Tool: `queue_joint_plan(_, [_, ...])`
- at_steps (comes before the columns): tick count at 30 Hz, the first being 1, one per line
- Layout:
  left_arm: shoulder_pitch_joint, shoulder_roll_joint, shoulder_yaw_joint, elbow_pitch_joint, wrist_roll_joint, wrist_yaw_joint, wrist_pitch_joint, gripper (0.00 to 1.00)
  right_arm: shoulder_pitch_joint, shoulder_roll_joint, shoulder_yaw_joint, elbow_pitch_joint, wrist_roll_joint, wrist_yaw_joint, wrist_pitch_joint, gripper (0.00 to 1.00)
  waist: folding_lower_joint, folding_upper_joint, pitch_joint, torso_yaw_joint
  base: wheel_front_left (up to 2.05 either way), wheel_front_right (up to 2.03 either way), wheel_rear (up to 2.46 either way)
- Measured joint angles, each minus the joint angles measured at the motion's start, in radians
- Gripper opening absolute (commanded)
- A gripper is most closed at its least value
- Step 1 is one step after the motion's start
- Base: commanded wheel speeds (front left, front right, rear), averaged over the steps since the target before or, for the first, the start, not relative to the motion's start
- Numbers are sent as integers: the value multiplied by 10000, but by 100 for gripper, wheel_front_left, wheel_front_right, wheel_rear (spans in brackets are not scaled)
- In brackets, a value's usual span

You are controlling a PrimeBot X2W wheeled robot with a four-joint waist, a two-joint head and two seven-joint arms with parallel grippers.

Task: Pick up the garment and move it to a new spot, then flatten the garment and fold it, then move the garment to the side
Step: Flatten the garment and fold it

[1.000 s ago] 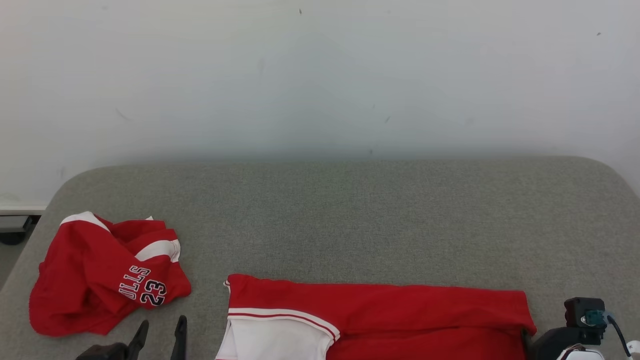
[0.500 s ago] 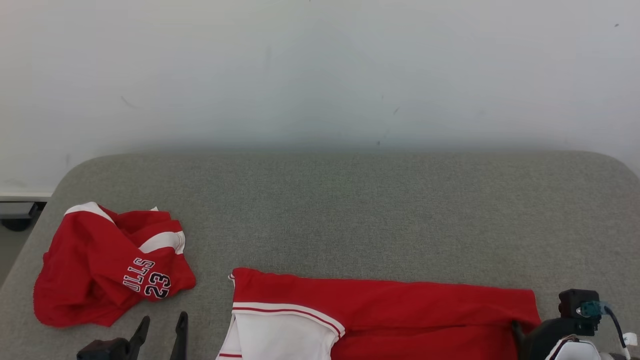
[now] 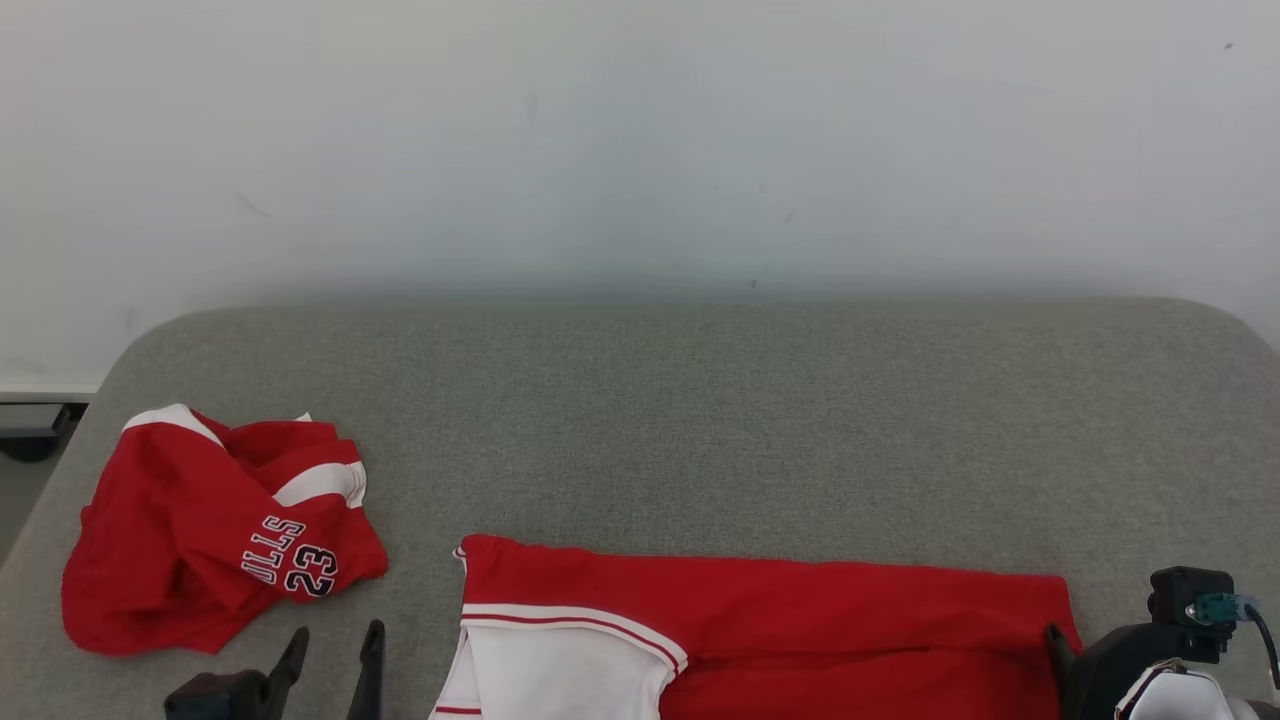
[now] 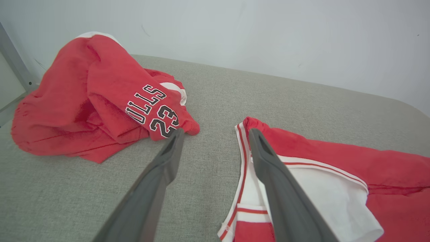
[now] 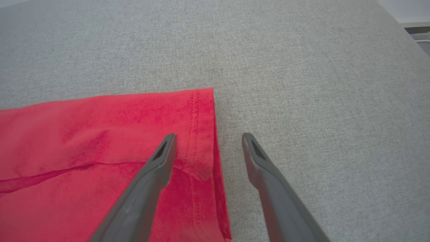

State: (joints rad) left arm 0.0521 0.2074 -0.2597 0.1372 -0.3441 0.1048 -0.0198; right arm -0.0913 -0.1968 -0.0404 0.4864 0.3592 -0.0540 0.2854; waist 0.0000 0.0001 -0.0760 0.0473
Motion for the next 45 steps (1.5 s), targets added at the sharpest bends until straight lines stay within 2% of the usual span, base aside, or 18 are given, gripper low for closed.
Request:
queue_joint_plan(17, [-229, -29, -136, 136, 2, -146, -44, 100, -252, 25, 50, 1012, -127, -330, 851, 100, 0, -2, 337, 399, 0, 0, 0])
queue_joint_plan(18, [-230, -23, -142, 136, 2, -173, -44, 100, -286, 35, 33, 1062, -90, -337, 911, 94, 0, -2, 342, 406, 0, 0, 0])
queue_joint_plan(19, [-230, -19, -150, 142, 2, -173, -44, 100, -325, 58, 13, 1133, -75, -339, 943, 57, 0, -2, 346, 414, 0, 0, 0])
queue_joint_plan(20, [-231, -13, -155, 146, 2, -173, -44, 100, -383, 92, -12, 1202, -59, -339, 974, 33, 0, -1, 350, 421, 0, 0, 0])
queue_joint_plan(21, [-234, -12, -159, 148, 2, -176, -44, 100, -423, 117, -15, 1227, -56, -339, 1034, 25, 0, -1, 354, 428, 0, 0, 0])
queue_joint_plan(22, [-239, -6, -161, 153, 2, -178, -44, 100, -439, 144, -21, 1243, -46, -339, 1037, 7, 0, -2, 358, 434, 0, 0, 0])
queue_joint_plan(23, [-247, 2, -163, 161, 2, -180, -44, 100, -447, 169, -31, 1256, -6, -341, 1072, 0, 0, -2, 360, 439, 0, 0, 0])
queue_joint_plan(37, [-380, 61, -94, 280, 19, -169, -176, 100, -639, 128, -295, 1246, 54, -441, 1091, 0, 0, -1, 193, 319, 0, 0, 0])
queue_joint_plan(45, [-374, 54, -75, 255, 21, -159, -257, 100, -888, -1124, -1358, 901, -21, -637, 738, 0, -2, -1, 50, 123, 0, 0, 0])
